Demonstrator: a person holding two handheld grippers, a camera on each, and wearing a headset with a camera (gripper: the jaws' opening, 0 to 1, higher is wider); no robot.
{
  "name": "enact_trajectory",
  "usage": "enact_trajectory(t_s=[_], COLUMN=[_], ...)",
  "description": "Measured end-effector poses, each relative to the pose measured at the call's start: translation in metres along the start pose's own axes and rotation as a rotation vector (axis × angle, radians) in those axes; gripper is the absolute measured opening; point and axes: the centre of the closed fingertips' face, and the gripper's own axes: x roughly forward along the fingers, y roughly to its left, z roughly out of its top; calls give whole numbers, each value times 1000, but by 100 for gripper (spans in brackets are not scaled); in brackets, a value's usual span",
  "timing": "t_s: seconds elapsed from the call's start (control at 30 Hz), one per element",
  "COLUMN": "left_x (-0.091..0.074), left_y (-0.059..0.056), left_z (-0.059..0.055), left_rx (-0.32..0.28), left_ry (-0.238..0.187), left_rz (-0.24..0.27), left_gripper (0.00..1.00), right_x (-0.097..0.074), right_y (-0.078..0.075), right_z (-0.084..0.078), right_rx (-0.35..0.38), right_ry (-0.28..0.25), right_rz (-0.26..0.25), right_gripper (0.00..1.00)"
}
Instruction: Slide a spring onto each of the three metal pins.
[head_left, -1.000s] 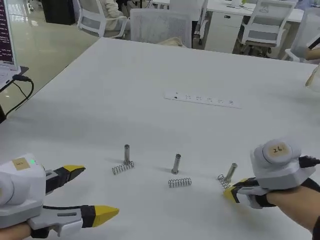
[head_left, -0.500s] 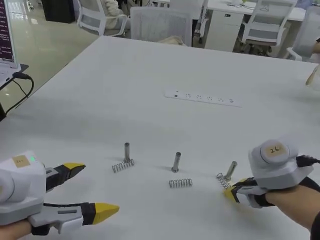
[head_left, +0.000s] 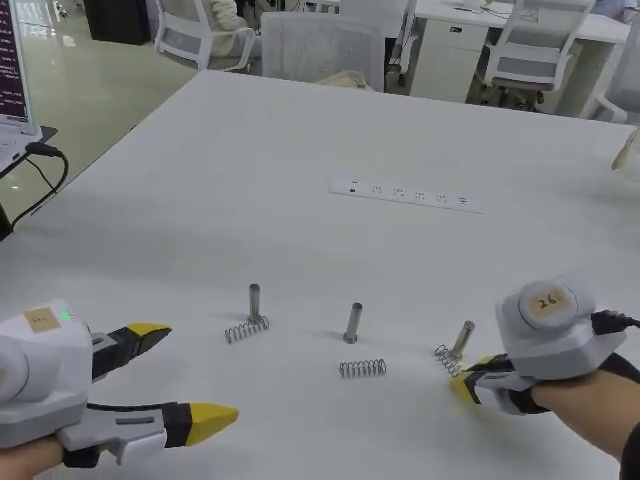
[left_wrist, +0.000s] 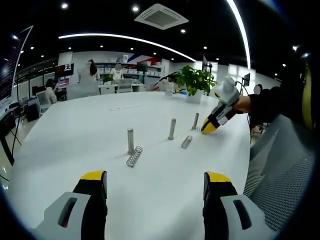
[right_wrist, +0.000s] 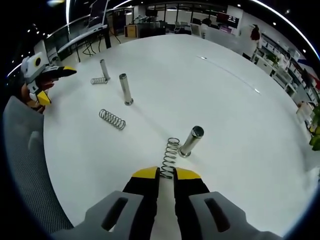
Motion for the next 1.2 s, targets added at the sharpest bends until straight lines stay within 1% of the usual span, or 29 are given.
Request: enact_trajectory(t_s=[0.17, 0.23, 0.43, 0.63, 0.73, 0.87, 0.97, 1.07, 1.2], left_x=[-1, -1, -4, -6, -7, -8, -9, -10, -11], left_y=[-1, -1, -7, -13, -16, -20, -24, -29, -34], left_z=[1, 2, 9, 17, 21, 26, 31, 36, 43], left_rx=[7, 12, 39, 68, 80, 91, 102, 117, 129], left_ry=[1, 0, -2, -8, -12, -21, -28, -36, -48], left_rz=[-3, -4, -20, -40, -49, -61, -71, -86, -104], left_gripper=[76, 76, 76, 75, 75, 74, 74, 72, 71], right_x=[-3, -8, -13, -24, -32, -45, -54, -62, -69], right_y=[1, 4, 10, 15, 19, 28, 36, 47, 60], right_z=[1, 2, 0, 3, 7, 16, 23, 32, 45], right_rx=[3, 2, 0, -4, -12, -28, -38, -58, -85], right_ry=[-1, -4, -5, -20, -36, -64, -79, -89, -110], right_rz=[7, 13, 24, 41, 49, 73, 99, 135, 169], right_gripper=[8, 8, 8, 8, 8, 8, 8, 8, 8])
